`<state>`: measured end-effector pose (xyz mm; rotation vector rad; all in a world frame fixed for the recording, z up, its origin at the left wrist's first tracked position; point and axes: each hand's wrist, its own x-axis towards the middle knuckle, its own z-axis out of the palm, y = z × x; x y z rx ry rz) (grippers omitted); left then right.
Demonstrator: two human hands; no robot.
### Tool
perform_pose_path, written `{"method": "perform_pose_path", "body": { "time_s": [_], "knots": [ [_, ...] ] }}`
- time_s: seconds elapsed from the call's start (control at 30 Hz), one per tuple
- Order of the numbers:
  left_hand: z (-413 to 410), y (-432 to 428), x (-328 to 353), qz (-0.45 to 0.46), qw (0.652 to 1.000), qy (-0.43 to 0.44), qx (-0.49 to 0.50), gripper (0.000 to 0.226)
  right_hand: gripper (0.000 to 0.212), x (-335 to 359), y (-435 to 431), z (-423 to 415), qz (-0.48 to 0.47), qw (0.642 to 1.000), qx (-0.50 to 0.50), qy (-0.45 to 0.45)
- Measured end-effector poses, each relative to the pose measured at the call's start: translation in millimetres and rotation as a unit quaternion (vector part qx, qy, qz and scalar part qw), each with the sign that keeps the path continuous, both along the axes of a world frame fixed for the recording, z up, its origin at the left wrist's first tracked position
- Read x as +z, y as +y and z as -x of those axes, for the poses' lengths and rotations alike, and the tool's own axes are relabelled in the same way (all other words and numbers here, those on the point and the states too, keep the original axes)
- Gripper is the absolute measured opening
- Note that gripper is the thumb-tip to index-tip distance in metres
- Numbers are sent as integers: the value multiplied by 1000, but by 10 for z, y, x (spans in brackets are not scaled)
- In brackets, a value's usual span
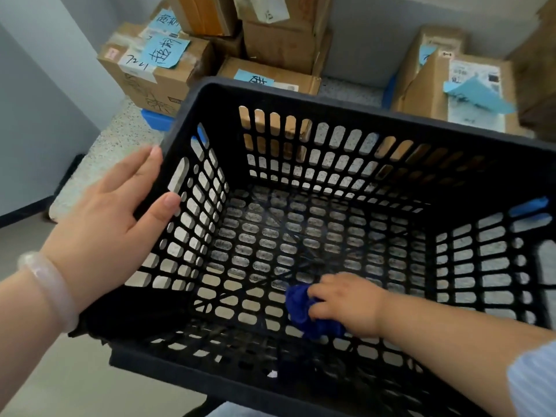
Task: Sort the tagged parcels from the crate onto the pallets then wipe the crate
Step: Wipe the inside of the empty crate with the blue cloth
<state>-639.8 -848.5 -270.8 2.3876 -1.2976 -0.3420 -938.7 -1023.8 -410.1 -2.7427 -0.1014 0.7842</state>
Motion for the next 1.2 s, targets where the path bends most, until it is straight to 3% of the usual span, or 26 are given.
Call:
{"method": "perform_pose_path", "body": {
  "time_s": [0.13,0.27,0.47,0.6,0.7,0.93,1.03,1.2],
  "knots": [
    [2,-1,-18,18,1000,8,1,81,41,-62,-442,-286,135,988,20,-76],
    [-19,-2,-74,21,1000,-1,5,58,42,-93,-922,-406,217,955,-168,-108],
    [-167,54,-267,38,998,39,17,67,55,-146,-821,-244,111,936,-334,-29],
    [-153,43,-252,40,998,43,14,68,47,14,-501,-73,41,947,-317,22],
    [-171,35,-285,60,997,46,12,67,44,55,-264,89,4,966,-250,68],
    [-261,9,-341,51,998,45,-1,69,45,201,-1,261,-87,964,-166,189],
    [-248,29,-351,64,996,63,6,66,45,222,-115,262,-24,979,-119,161],
    [-145,46,-372,110,988,105,7,64,42,125,-657,286,126,985,-116,28]
  ]
}}
